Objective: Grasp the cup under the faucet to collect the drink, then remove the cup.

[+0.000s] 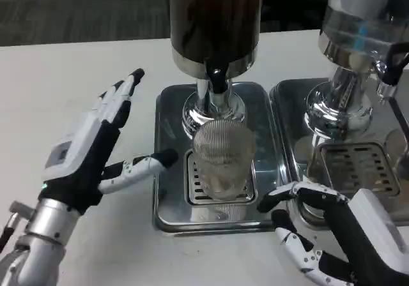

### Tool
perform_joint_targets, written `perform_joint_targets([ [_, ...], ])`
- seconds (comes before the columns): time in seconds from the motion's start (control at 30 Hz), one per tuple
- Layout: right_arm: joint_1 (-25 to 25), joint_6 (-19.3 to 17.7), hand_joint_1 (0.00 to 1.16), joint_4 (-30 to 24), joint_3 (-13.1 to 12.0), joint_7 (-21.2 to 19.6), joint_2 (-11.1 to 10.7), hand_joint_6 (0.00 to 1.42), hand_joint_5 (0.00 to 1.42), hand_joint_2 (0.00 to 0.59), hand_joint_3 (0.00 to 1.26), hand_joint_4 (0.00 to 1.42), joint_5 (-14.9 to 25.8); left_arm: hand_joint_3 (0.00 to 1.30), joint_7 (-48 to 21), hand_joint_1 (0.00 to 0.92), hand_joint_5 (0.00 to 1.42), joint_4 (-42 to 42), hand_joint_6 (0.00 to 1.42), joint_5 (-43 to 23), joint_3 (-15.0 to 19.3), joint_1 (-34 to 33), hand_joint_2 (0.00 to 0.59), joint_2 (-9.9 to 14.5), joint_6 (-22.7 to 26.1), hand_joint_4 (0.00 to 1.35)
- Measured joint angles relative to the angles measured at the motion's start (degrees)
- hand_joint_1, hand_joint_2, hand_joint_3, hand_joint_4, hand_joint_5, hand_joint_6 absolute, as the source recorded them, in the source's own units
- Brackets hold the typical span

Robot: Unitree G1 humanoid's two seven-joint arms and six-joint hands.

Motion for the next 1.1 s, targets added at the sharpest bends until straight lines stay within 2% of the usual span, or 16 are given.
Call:
perform_joint_targets([
  [0.03, -0.1, 0.0, 0.48, 0.0, -0.1, -0.3, 0.1, 0.27, 0.34, 0.504, 0.6, 0.44, -0.1, 0.0, 0.0, 0.007, 0.0, -1.4, 0.0, -0.5, 1.1, 1.7, 0.033, 1.7, -1.0, 0.0],
  [0.13, -0.8, 0.0, 0.48, 0.0, -0.1, -0.7, 0.5, 0.27, 0.34, 0.505, 0.6, 0.44, -0.9, 0.01, -0.1, 0.004, 0.04, -3.5, 0.01, -1.4, 4.0, 4.0, 0.044, 3.6, -2.1, 0.0],
  [0.2, -1.3, 0.1, 0.48, -0.1, -0.1, -1.1, 1.5, 0.27, 0.34, 0.506, 0.6, 0.44, -1.4, 0.06, -0.4, 0.0, 0.11, -6.4, 0.09, -5.4, 9.2, 6.7, 0.059, 7.4, -7.2, 0.06],
  [0.23, -1.4, 0.2, 0.48, -0.1, -0.1, -1.1, 1.6, 0.27, 0.34, 0.507, 0.59, 0.44, -1.6, 0.08, -0.6, 0.0, 0.14, -6.7, 0.12, -6.2, 10.1, 6.7, 0.062, 8.0, -7.8, 0.08],
  [0.33, -1.8, 1.5, 0.48, -0.6, 0.7, -1.9, 3.4, 0.27, 0.34, 0.509, 0.59, 0.44, -3.9, 0.17, -5.9, 0.0, 0.21, -6.9, 0.2, -17.4, 14.2, 6.8, 0.072, 11.5, -14.0, 0.15],
  [0.43, -1.8, 1.8, 0.48, -1.3, 0.8, -2.7, 4.2, 0.27, 0.34, 0.51, 0.59, 0.44, -5.0, 0.25, -15.7, 0.0, 0.28, -8.1, 0.24, -30.6, 15.6, 5.8, 0.076, 14.1, -15.2, 0.24],
  [0.47, -1.8, 1.9, 0.48, -1.3, 0.8, -2.9, 4.4, 0.27, 0.34, 0.51, 0.59, 0.44, -5.2, 0.29, -18.3, 0.0, 0.3, -8.5, 0.26, -33.8, 15.8, 5.2, 0.079, 14.5, -15.0, 0.26],
  [0.5, -1.7, 1.9, 0.48, -1.3, 0.8, -3.1, 4.5, 0.27, 0.34, 0.51, 0.59, 0.44, -5.5, 0.31, -23.5, 0.0, 0.31, -9.7, 0.27, -40.1, 15.8, 4.3, 0.088, 14.5, -14.0, 0.29],
  [0.53, -1.6, 1.9, 0.48, -1.3, 0.8, -3.3, 4.7, 0.27, 0.34, 0.511, 0.59, 0.45, -5.6, 0.33, -28.2, 0.0, 0.32, -10.7, 0.29, -45.4, 15.9, 3.3, 0.092, 14.6, -12.1, 0.31],
  [0.6, -1.3, 1.9, 0.48, -1.3, 0.9, -3.6, 4.8, 0.27, 0.34, 0.511, 0.59, 0.45, -5.7, 0.24, -40.2, 0.0, 0.27, -13.2, 0.23, -58.1, 16.3, 0.5, 0.079, 14.6, -3.5, 0.21],
  [0.67, -1.3, 1.9, 0.48, -1.3, 0.9, -3.8, 4.8, 0.27, 0.34, 0.511, 0.59, 0.45, -5.7, 0.15, -48.3, 0.0, 0.18, -14.5, 0.17, -65.4, 16.5, -1.6, 0.068, 14.7, 4.0, 0.1],
  [0.73, -1.3, 1.9, 0.48, -1.3, 1.1, -4.2, 5.1, 0.27, 0.34, 0.511, 0.59, 0.45, -5.8, 0.1, -62.9, 0.0, 0.13, -15.7, 0.12, -75.8, 17.6, -6.1, 0.068, 15.6, 19.7, 0.04],
  [0.83, -1.5, 1.9, 0.48, -1.0, 1.6, -5.1, 5.4, 0.27, 0.35, 0.511, 0.59, 0.45, -6.0, 0.08, -74.1, 0.0, 0.08, -14.4, 0.07, -81.2, 18.7, -12.7, 0.064, 16.3, 33.9, 0.0],
  [0.93, -2.0, 1.9, 0.48, 0.2, 2.3, -5.8, 6.2, 0.27, 0.35, 0.511, 0.59, 0.45, -6.1, 0.05, -83.0, 0.0, 0.06, -10.6, 0.04, -83.6, 18.9, -19.2, 0.051, 16.1, 47.5, 0.0],
  [1.03, -2.1, 2.0, 0.48, 0.6, 2.3, -6.1, 6.4, 0.27, 0.36, 0.511, 0.59, 0.45, -5.9, 0.04, -86.7, 0.0, 0.05, -7.9, 0.02, -83.8, 18.9, -22.7, 0.05, 14.1, 53.7, 0.0],
  [1.1, -1.9, 2.1, 0.48, 1.0, 2.3, -6.2, 6.5, 0.27, 0.36, 0.511, 0.59, 0.45, -5.6, 0.04, -88.1, 0.0, 0.05, -6.4, 0.01, -82.4, 18.9, -24.2, 0.05, 12.1, 56.0, 0.0],
])
